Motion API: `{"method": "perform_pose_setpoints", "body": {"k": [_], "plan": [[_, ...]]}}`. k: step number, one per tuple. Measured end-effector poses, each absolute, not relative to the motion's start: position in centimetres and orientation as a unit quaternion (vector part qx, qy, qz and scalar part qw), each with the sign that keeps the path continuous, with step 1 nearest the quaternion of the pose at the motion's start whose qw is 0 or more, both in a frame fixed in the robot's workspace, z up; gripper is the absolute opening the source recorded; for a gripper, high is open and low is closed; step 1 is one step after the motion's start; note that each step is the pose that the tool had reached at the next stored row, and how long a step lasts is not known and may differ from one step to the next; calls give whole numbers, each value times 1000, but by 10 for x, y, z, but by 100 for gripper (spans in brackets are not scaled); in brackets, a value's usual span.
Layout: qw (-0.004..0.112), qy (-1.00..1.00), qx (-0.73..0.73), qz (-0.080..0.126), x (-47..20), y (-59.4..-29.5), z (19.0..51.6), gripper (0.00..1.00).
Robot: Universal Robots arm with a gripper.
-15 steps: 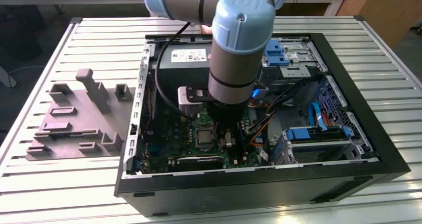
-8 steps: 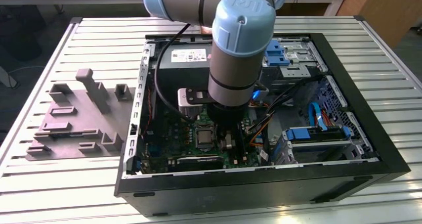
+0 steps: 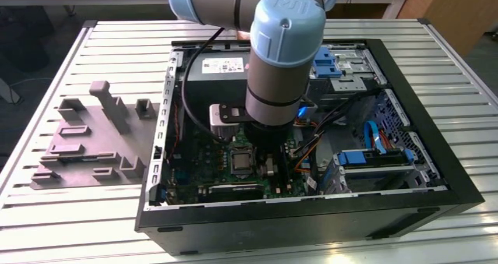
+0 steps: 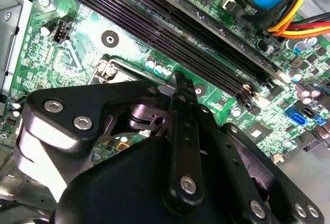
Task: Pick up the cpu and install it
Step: 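Install the first cpu locking lever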
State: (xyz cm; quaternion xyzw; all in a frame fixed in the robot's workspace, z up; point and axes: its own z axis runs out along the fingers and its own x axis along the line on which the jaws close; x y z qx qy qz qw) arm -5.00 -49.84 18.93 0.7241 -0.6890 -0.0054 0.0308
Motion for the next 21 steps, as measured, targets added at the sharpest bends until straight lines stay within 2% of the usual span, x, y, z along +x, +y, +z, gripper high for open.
{"method": "perform_pose_setpoints", "body": {"k": [10,21], "plan": [[31,-689,724,-5,-50,-499,211,11],[31,-689,724,-5,-50,-499,213,11]]}}
